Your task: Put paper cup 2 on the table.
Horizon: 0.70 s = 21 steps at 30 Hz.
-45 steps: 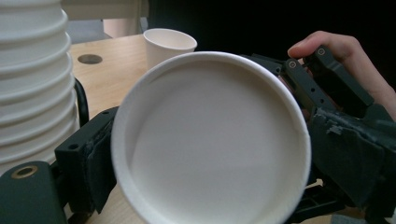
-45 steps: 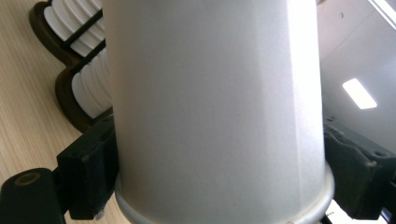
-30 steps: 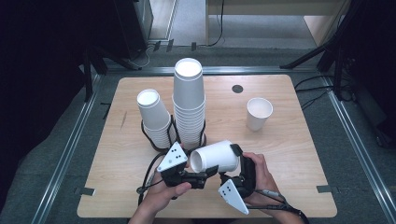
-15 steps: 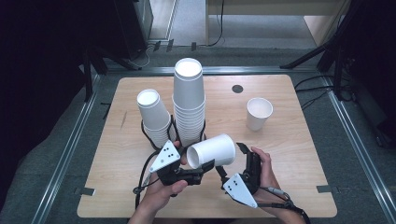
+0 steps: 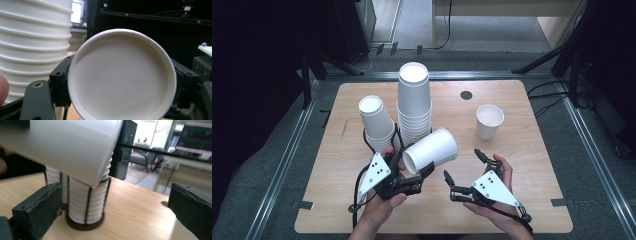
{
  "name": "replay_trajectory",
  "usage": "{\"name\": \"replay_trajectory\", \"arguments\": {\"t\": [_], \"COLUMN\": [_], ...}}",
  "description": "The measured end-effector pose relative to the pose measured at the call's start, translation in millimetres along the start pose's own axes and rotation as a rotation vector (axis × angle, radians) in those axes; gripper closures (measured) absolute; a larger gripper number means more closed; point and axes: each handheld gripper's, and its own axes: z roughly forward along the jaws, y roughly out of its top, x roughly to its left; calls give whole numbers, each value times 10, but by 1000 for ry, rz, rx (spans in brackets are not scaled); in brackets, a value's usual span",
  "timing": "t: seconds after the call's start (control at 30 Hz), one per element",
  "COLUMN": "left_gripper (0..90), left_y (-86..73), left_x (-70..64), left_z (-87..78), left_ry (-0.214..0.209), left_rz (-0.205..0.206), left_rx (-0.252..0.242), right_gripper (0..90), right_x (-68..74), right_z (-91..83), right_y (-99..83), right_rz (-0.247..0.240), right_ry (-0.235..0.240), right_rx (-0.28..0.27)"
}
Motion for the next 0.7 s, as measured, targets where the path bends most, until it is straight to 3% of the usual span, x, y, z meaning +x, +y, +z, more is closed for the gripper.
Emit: {"name": "replay_trajectory", "arguments": {"t": [0.1,0.27,0.33,0.43,0.5,0.7], "left_gripper": [223,223,223,222,222,220], "left_y": [-14,-38,-54,-93,-114,-122], "left_x": [9,-48,-68,-78,-87,-128], "left_z": [-7,19,39,80,104,160], "left_ry": [-2,-23,-23,-4,12,28], "left_rz": [-1,43,42,55,60,36], "left_rx": [-34,-44,-43,-15,-14,-28], "right_gripper": [0,0,0,0,0,0], "right_x": [-16,7,1,-5,-1,-41], "right_z": [-21,-53,-76,-109,-112,-134], "right_y": [57,124,158,187,188,178], "right_rz": [134,291,356,474,523,708], "right_ry": [26,50,51,58,62,92], "right_rx": [-11,-27,-38,-44,-34,-7]}}
